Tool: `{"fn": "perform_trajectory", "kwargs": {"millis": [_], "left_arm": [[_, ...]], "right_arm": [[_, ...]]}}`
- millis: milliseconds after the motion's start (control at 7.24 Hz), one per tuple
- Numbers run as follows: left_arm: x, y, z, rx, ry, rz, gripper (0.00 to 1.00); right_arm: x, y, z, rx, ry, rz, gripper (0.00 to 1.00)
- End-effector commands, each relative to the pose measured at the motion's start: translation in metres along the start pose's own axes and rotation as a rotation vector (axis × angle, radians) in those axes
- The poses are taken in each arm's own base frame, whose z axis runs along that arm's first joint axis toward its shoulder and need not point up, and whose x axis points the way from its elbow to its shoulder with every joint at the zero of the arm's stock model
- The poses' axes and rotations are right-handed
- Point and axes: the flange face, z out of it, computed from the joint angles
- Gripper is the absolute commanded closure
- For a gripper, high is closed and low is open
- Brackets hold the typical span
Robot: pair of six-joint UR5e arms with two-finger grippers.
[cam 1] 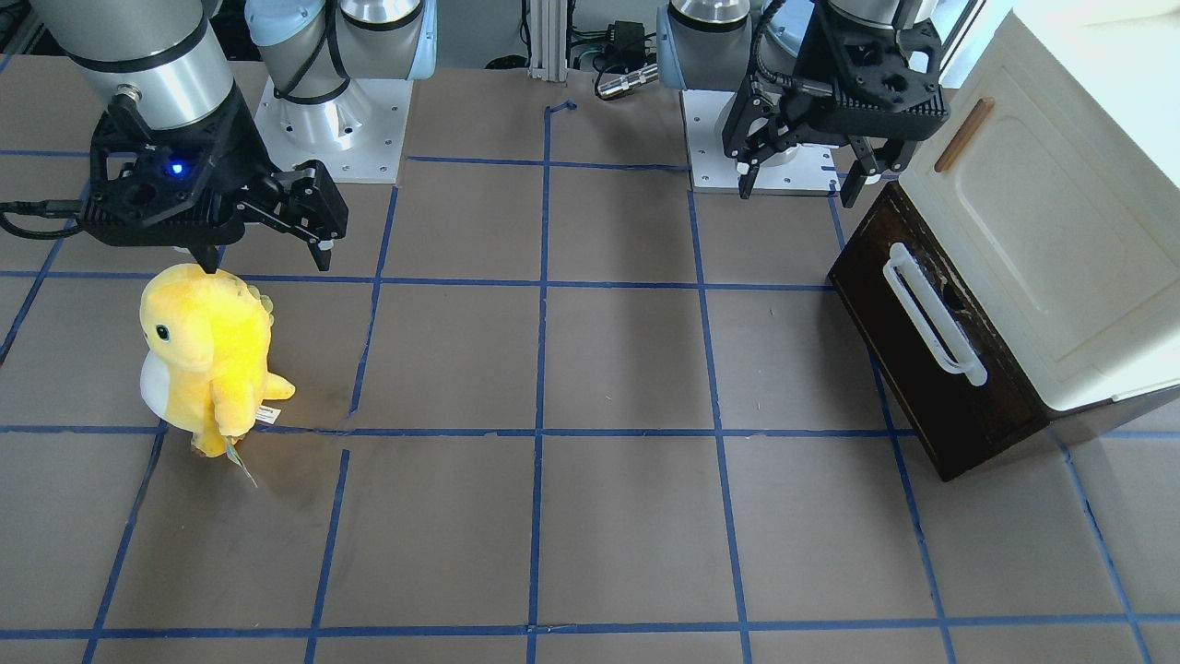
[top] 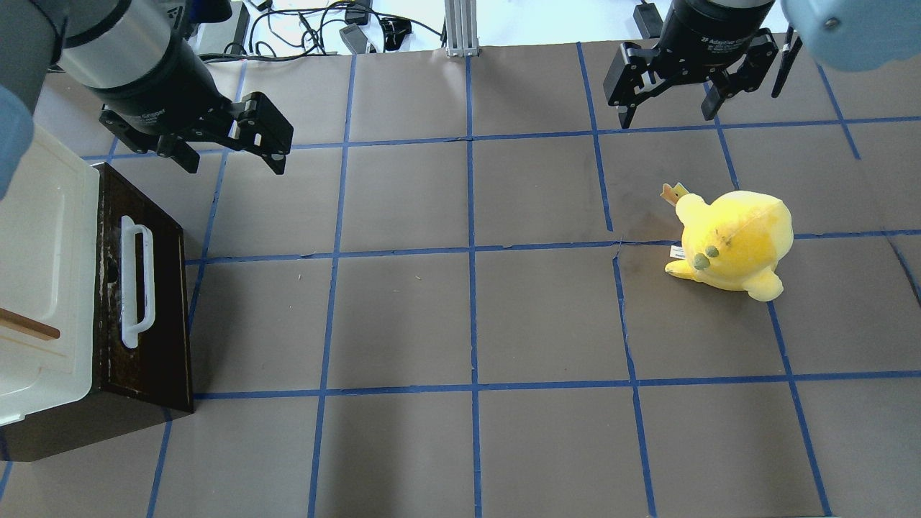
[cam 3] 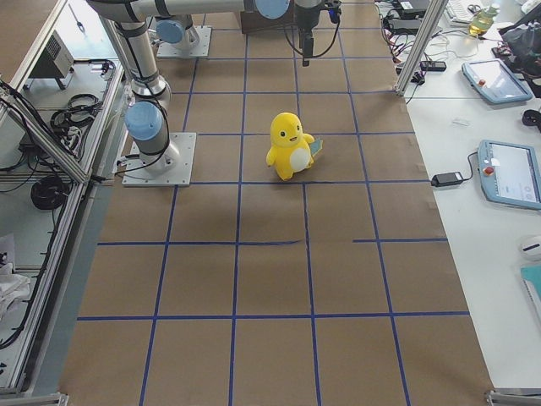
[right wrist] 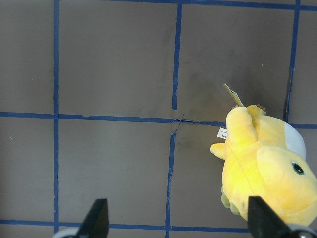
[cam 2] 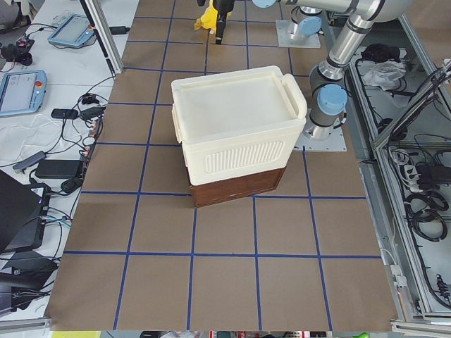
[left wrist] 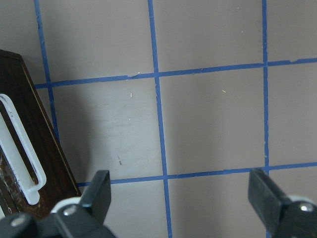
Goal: Pull drawer sideways
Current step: 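Move the left gripper down toward the white handle of the wooden drawer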
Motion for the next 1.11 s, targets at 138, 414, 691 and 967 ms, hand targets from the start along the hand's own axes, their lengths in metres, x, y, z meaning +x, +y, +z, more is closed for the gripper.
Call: {"fn": "perform_trajectory", "kwargs": {"millis": [138, 414, 691, 967], "left_arm": [[-0.013, -0.027, 0.044, -0.054, -0.159, -0.105, 0.0], [-0.025, -0.023, 0.112, -0.183, -0.31, -0.129, 0.0], [-0.031, -0.016, 0.178, -0.251, -0.393, -0.147, 0.0], [-0.041, -0.021, 0.192, -0.268, -0.511, -0.139, 0.0]], "right_arm": [[0.0, 0.0, 0.0, 0.0, 0.0, -0.002, 0.0], [0.0, 0.0, 0.0, 0.0, 0.0, 0.0, 0.0], [0.0, 0.0, 0.0, 0.0, 0.0, -0.002, 0.0], [0.0, 0.0, 0.0, 0.0, 0.0, 0.0, 0.0]]}}
